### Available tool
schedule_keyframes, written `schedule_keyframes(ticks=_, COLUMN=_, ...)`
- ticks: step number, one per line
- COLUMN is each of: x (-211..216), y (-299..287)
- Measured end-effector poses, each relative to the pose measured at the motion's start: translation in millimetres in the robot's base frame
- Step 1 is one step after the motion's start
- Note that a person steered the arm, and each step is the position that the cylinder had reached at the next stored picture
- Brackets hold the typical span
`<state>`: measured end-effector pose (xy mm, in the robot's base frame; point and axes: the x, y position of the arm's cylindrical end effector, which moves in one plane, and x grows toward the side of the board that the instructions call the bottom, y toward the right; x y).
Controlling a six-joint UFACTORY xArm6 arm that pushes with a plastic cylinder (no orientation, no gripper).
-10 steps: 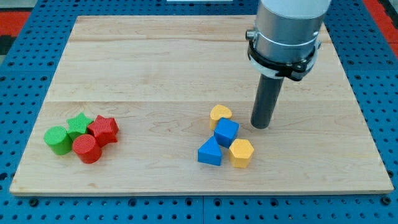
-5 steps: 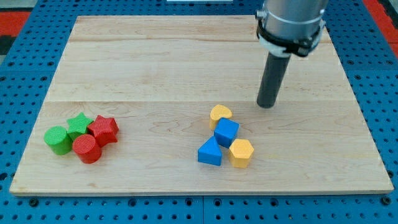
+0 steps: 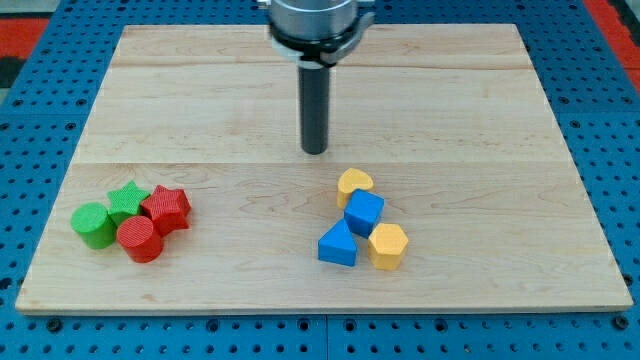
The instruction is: Push the yellow heart towards the center left
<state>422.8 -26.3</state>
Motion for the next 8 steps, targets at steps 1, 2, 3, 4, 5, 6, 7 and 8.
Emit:
schedule_keyframes(ticks=1, x=18, y=-35)
schedule_keyframes(ticks=2, x=63, y=-37)
schedule_keyframes(ticks=3, x=93, y=-26)
schedule_keyframes(ticks=4, x=93, y=6)
schedule_keyframes(ticks=5, x=93, y=37)
schedule_keyframes(ticks=6, x=91, y=56)
schedule_keyframes(ticks=7, x=76, y=61)
schedule_keyframes(ticks=8, x=52, y=61)
